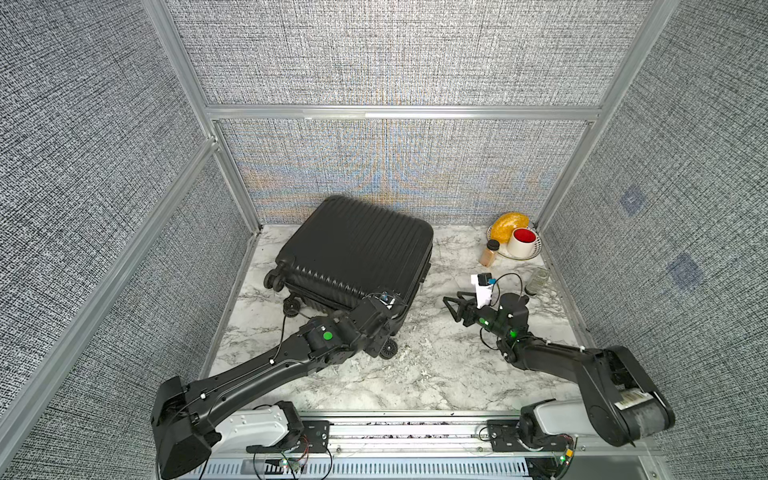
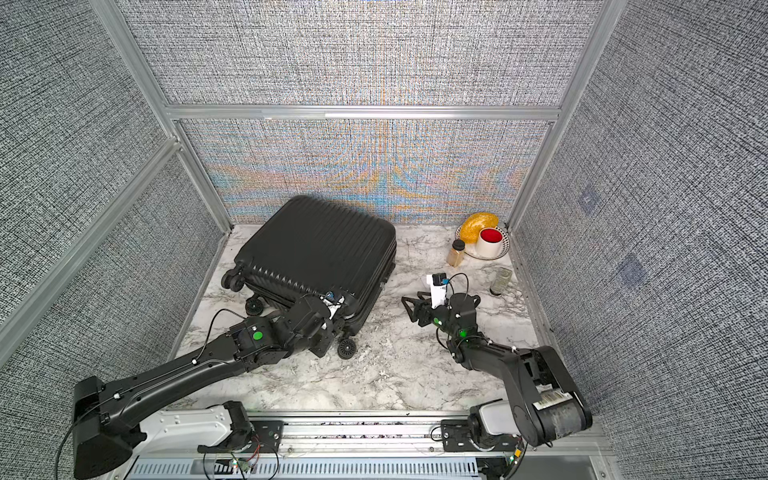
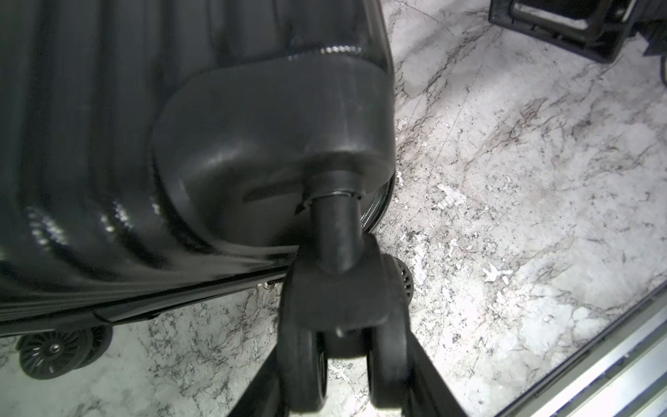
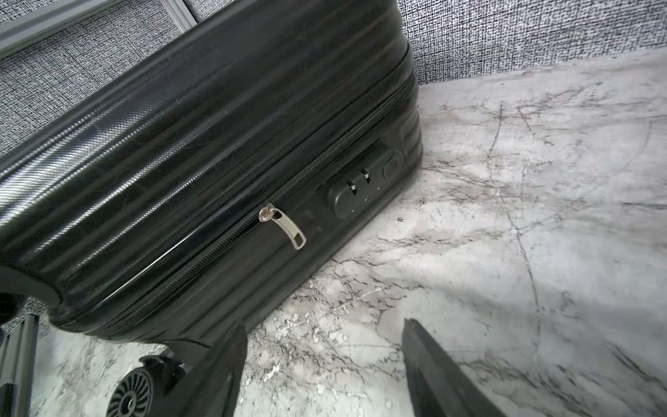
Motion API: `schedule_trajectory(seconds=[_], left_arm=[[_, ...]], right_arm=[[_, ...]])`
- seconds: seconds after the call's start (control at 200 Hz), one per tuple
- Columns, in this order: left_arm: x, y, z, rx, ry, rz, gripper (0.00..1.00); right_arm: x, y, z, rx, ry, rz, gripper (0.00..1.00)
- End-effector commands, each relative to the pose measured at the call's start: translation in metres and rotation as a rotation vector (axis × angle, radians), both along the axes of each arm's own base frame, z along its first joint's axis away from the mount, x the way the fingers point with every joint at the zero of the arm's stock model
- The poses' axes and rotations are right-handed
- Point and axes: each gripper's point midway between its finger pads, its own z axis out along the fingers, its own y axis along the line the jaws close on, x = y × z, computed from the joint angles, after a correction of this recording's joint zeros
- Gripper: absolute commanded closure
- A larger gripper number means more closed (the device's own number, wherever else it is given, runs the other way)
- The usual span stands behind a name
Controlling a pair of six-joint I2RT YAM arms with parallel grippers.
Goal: Open the suitcase zippers
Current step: Adjust the suitcase at the center of the board.
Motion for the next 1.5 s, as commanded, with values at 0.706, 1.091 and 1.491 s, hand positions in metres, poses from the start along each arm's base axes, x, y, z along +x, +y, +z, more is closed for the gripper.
schedule_trajectory(seconds=[0.706,1.091,1.491], left_arm=[[-0.003,0.022,0.015,-0.016,-0.039,-0.362,1.00],[-0.005,0.019,0.018,-0.052,-0.026,-0.382,1.00],[-0.004,0.020,0.018,-0.052,-0.022,-0.377,1.00]], right_arm=[[-0.062,0.032,-0.006,0.027,-0.035,0.195,0.43],[-0.057,0.037,0.005,0.026,-0.183,0.258,0.42],[-0.042,0.039,-0.005,-0.050,-0.214,0.167,0.47]])
